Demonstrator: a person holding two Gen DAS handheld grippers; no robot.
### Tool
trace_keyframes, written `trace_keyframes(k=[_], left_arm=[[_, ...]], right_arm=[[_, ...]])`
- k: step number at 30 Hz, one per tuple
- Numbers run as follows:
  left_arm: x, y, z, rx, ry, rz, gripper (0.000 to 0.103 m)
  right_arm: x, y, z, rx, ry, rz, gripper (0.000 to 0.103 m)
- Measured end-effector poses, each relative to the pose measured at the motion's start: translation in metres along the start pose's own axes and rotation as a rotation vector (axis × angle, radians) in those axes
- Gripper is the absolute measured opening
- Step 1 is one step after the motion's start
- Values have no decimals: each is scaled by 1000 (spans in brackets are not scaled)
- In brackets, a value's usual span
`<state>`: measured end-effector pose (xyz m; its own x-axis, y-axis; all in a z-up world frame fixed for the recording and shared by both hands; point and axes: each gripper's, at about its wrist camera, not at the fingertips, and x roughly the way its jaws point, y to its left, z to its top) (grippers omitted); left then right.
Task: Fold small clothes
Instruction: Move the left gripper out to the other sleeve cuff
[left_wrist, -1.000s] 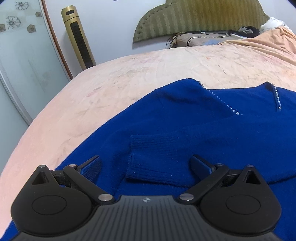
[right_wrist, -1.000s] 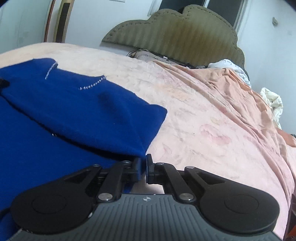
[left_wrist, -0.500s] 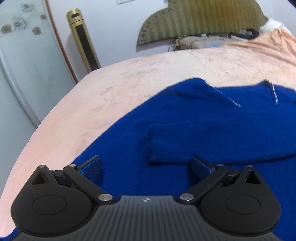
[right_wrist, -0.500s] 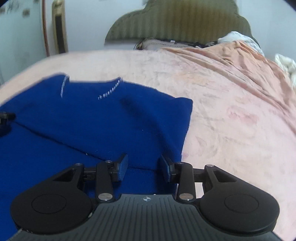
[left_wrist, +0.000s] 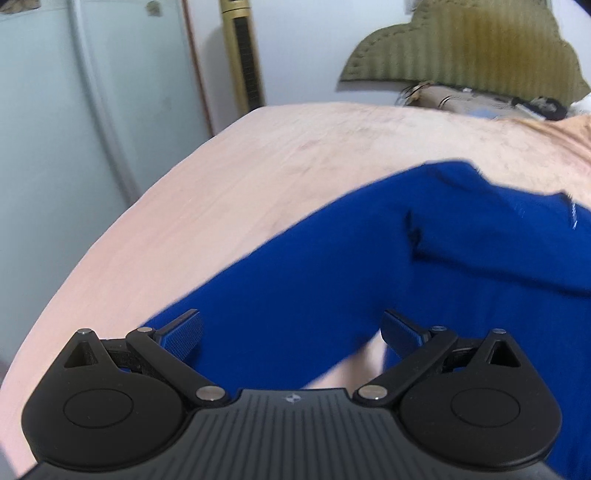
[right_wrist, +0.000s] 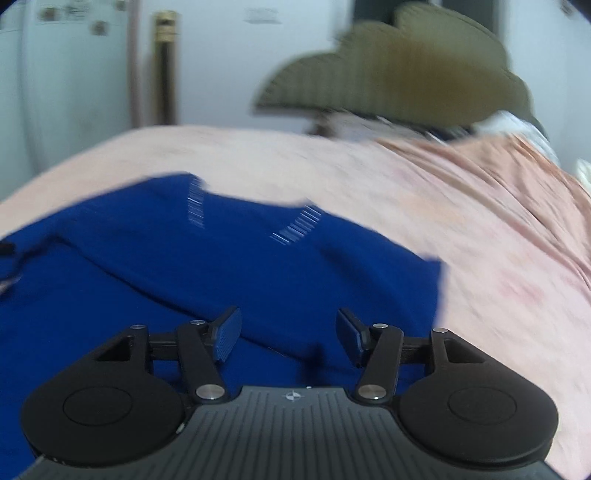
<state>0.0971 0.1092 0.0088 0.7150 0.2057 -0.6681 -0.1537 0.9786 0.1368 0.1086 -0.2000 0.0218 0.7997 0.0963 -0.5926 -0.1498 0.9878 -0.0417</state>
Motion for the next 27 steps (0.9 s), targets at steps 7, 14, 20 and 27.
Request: trace_keyframes(k=[7, 14, 20, 27], left_arm=[[-9, 47, -29, -14, -15, 249, 103], [-1, 166, -39, -84, 25, 662, 103], [-41, 240, -49, -347, 65, 518, 103], [-65, 164, -41, -156, 36, 176, 103]], right_arm=[[5, 84, 10, -146, -17, 172, 70], [-16, 120, -6, -200, -39, 222, 78], [-26, 127, -4, -178, -54, 231, 80], [-18, 135, -3, -146, -36, 294, 81]])
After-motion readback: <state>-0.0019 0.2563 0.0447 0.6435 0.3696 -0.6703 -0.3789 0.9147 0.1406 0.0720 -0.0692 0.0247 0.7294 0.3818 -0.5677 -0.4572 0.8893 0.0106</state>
